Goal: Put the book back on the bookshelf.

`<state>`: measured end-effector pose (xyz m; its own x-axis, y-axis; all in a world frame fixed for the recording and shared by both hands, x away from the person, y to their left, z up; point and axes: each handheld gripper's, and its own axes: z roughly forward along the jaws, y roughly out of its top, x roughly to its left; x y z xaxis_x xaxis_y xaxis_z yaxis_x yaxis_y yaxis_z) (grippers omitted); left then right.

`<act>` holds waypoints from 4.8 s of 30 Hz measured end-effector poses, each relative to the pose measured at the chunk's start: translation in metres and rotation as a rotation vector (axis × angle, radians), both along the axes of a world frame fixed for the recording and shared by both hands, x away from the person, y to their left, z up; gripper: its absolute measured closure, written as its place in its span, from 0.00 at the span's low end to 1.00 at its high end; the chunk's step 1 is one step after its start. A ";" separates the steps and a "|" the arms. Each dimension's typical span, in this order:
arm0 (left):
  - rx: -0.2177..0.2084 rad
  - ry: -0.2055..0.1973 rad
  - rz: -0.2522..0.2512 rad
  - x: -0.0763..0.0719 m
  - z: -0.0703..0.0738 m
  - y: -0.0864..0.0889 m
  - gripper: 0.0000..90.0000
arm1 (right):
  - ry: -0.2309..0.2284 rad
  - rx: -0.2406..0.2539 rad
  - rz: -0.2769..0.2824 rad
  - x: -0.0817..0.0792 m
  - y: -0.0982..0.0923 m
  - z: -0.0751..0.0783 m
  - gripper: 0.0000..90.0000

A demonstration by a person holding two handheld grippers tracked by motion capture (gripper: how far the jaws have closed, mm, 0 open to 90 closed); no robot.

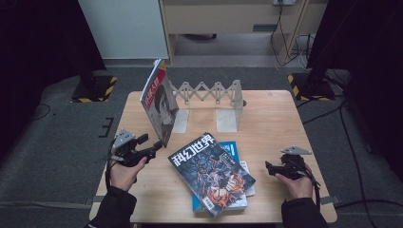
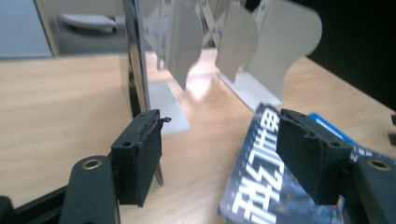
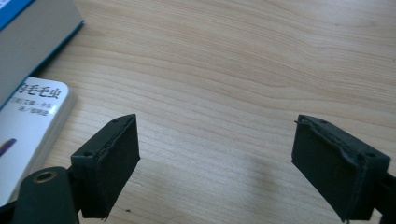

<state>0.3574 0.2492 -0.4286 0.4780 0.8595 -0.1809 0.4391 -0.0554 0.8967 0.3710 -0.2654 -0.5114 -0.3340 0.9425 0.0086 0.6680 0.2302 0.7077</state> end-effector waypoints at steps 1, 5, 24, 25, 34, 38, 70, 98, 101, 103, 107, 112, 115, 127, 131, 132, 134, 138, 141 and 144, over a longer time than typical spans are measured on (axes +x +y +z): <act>0.014 0.010 -0.008 0.000 -0.005 -0.001 0.34 | -0.001 0.006 0.002 0.000 0.001 0.001 0.17; 0.024 0.058 -0.039 -0.003 -0.022 -0.007 0.34 | -0.013 0.000 0.024 -0.001 0.005 0.004 0.17; 0.042 0.168 -0.141 0.001 -0.067 -0.026 0.32 | -0.092 0.058 0.115 -0.013 0.027 0.018 0.26; 0.034 0.177 -0.148 0.002 -0.069 -0.027 0.32 | -0.095 0.059 0.123 -0.014 0.029 0.019 0.26; 0.003 0.238 -0.192 0.009 -0.081 -0.034 0.28 | -0.069 0.105 0.190 -0.021 0.048 0.021 0.31; -0.033 0.262 -0.196 0.012 -0.085 -0.033 0.27 | -0.060 0.121 0.202 -0.023 0.054 0.022 0.33; -0.099 0.360 -0.278 -0.004 -0.084 -0.030 0.30 | -0.040 0.146 0.225 -0.025 0.066 0.022 0.35; -0.146 0.451 -0.349 0.000 -0.086 -0.034 0.38 | -0.054 0.145 0.223 -0.024 0.068 0.020 0.34; -0.182 0.475 -0.358 0.003 -0.090 -0.036 0.34 | -0.050 0.151 0.230 -0.024 0.069 0.020 0.33; -0.197 0.486 -0.369 0.006 -0.093 -0.037 0.32 | -0.039 0.156 0.229 -0.023 0.069 0.018 0.33; -0.231 0.509 -0.388 0.009 -0.096 -0.041 0.33 | -0.040 0.157 0.227 -0.023 0.069 0.018 0.33; -0.201 0.500 -0.391 0.006 -0.087 -0.043 0.41 | -0.038 0.167 0.223 -0.023 0.068 0.017 0.33; -0.236 0.478 -0.389 0.002 -0.077 -0.039 0.49 | -0.043 0.161 0.221 -0.023 0.068 0.016 0.33; -0.308 0.523 -0.448 0.000 -0.070 -0.052 0.62 | -0.043 0.185 0.222 -0.023 0.069 0.015 0.33; -0.318 0.530 -0.449 0.002 -0.069 -0.053 0.65 | -0.040 0.189 0.224 -0.023 0.069 0.015 0.33; -0.321 0.530 -0.449 0.002 -0.068 -0.053 0.66 | -0.040 0.189 0.224 -0.023 0.069 0.015 0.33; -0.337 0.532 -0.440 0.003 -0.063 -0.054 0.71 | -0.042 0.188 0.226 -0.022 0.068 0.015 0.33; -0.337 0.527 -0.428 0.002 -0.052 -0.056 0.74 | -0.046 0.189 0.223 -0.022 0.067 0.015 0.35; -0.331 0.521 -0.422 0.001 -0.044 -0.058 0.76 | -0.047 0.190 0.216 -0.022 0.066 0.016 0.35; -0.321 0.504 -0.413 0.001 -0.034 -0.057 0.78 | -0.054 0.190 0.208 -0.022 0.062 0.016 0.35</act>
